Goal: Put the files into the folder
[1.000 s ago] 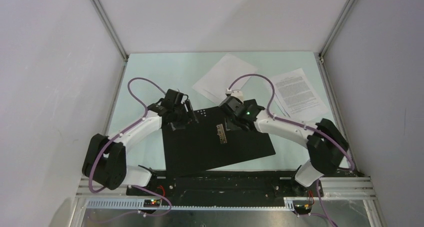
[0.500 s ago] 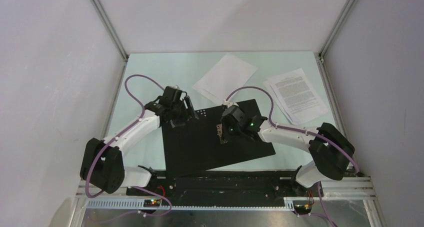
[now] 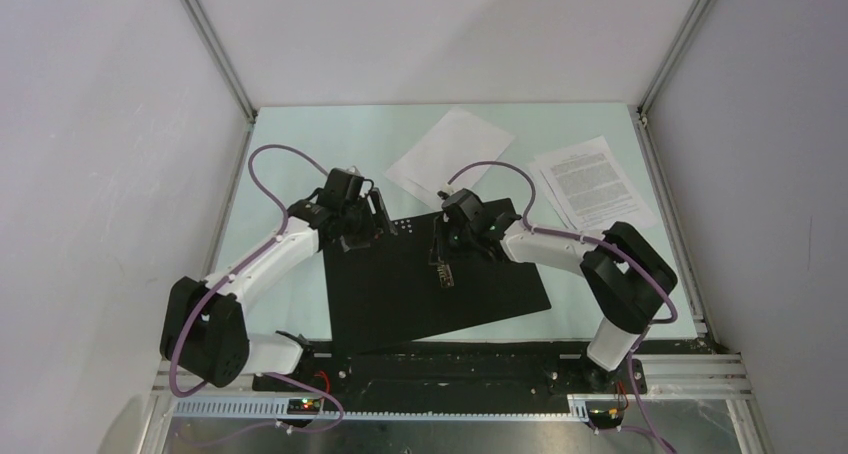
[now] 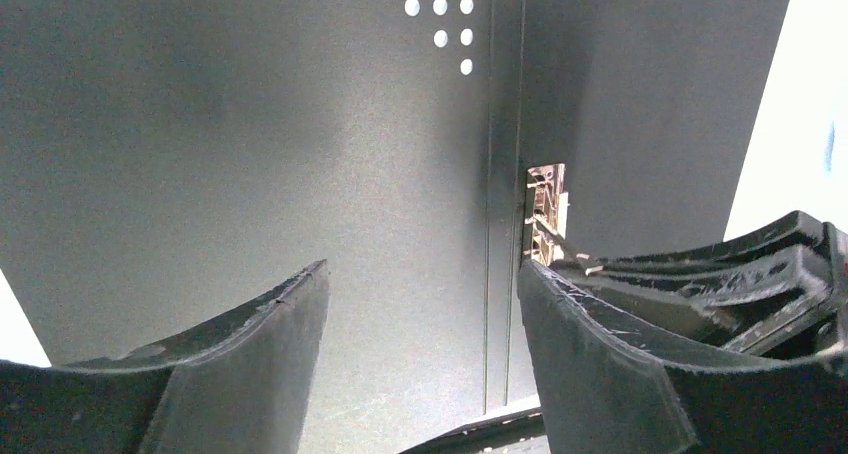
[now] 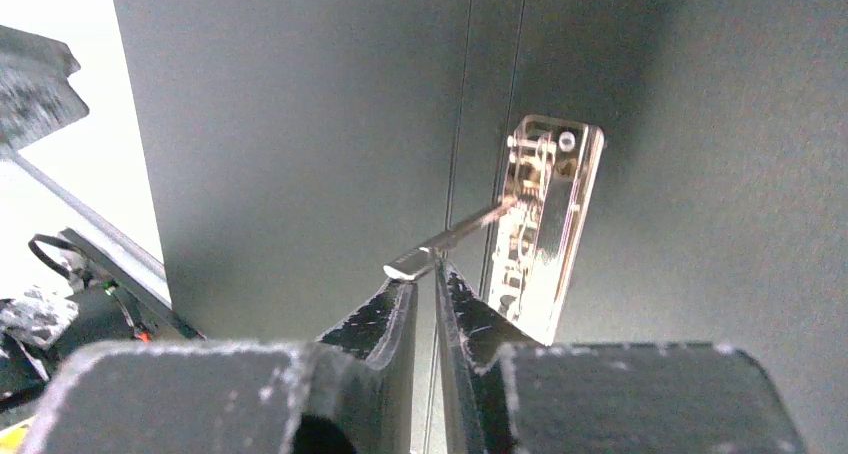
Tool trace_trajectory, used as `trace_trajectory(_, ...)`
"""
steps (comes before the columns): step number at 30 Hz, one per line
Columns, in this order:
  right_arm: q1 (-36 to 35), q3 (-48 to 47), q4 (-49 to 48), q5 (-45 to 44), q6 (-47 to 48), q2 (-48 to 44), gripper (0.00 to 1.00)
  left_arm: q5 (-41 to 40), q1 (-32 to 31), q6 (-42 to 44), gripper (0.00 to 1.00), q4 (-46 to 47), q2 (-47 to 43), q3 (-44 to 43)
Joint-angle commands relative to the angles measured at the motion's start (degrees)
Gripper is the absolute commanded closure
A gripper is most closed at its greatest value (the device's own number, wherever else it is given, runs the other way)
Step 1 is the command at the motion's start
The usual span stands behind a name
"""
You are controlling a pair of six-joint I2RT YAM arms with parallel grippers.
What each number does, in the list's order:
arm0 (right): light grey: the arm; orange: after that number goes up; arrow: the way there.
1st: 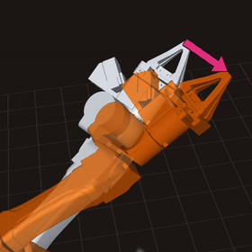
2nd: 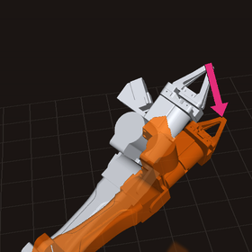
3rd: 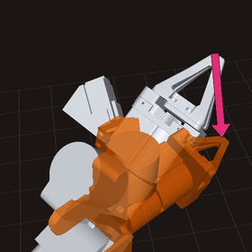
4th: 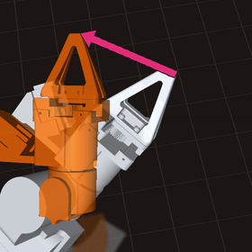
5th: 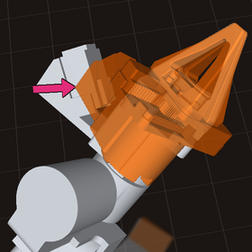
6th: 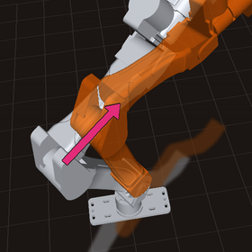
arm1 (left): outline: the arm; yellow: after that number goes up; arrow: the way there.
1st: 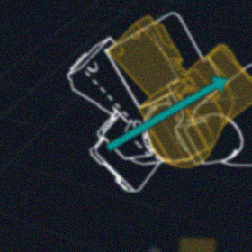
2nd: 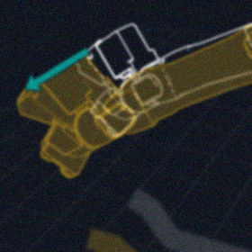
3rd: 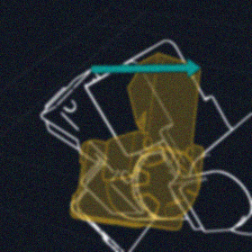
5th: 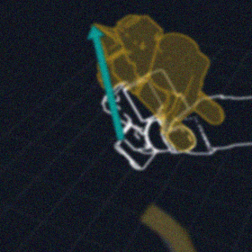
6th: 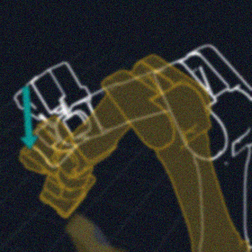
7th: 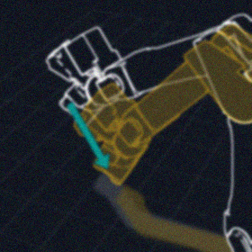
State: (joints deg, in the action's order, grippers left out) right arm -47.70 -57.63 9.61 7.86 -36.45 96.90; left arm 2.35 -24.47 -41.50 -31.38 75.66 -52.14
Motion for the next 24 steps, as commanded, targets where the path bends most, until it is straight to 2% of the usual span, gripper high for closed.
trace_trajectory(1,1.56,-5.11,-2.48,1.55,-0.68,2.86,0.83,0.39,0.12,2.26,0.25,-0.56,-1.71,-2.24)
trace_trajectory(6,2.74,-8.32,-2.33,0.71,-0.64,7.28,0.83,0.56,0.21,3.36,0.24,-1.15,-2.38,-2.65)
trace_trajectory(10,3.41,-9.8,-2.92,0.94,-0.6,10.06,0.79,0.8,0.19,4.05,0.24,-1.43,-2.94,-2.72)
trace_trajectory(15,3.47,-11.35,-2.88,0.71,-0.18,12.04,0.73,1.51,-0.09,4.08,0.23,-1.49,-2.76,-2.5)
trace_trajectory(19,3.51,-12.44,-2.47,1.09,-0.03,12.34,0.73,1.68,-0.84,3.81,0.23,-1.48,-2.29,-2.57)
trace_trajectory(21,3.54,-13.0,-1.76,0.95,0.16,11.32,0.71,1.47,-1.35,3.71,0.23,-1.43,-1.85,-2.68)
trace_trajectory(24,3.06,-14.81,0.59,-0.55,1.55,9.33,0.62,1.42,-1.75,3.54,0.23,-1.35,-1.1,-2.78)
